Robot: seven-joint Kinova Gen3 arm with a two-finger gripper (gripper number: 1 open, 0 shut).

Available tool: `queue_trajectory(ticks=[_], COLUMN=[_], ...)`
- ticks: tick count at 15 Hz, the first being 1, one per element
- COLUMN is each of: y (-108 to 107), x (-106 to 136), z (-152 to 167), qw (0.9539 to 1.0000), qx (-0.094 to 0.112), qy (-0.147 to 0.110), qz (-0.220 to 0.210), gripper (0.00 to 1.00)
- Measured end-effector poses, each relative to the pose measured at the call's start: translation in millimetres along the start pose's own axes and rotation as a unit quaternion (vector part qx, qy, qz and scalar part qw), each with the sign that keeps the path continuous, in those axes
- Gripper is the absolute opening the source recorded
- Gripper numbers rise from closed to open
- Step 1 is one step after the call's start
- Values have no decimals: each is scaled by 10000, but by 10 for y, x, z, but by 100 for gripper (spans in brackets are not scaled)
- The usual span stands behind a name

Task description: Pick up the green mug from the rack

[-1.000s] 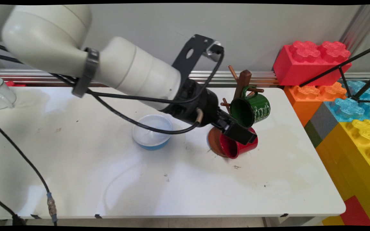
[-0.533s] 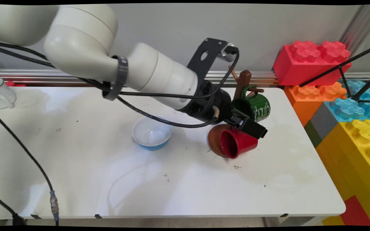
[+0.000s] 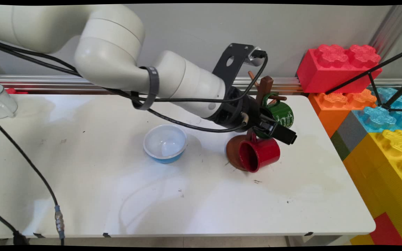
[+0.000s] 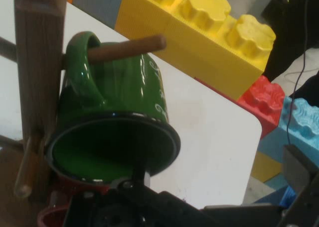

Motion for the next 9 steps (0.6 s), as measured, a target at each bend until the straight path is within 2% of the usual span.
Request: queue_trajectory(ticks=[9], y=[-82], x=[48], z=[178], qw=[9996], qx=[-38], qy=[137], qz=[-229], gripper=[100])
